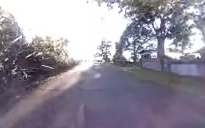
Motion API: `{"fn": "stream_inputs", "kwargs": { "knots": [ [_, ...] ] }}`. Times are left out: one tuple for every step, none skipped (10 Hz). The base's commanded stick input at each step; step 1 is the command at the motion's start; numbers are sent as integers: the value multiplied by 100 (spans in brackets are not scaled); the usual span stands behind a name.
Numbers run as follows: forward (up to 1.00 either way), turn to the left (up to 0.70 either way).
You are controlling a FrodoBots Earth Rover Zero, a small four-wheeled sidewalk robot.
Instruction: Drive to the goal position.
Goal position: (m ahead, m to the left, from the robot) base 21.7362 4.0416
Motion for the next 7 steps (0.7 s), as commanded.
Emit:
{"fn": "stream_inputs", "kwargs": {
  "knots": [
    [100, 0],
    [100, 0],
    [100, 0],
    [100, 0],
    [100, 0],
    [100, 0],
    [100, 0]
  ]
}}
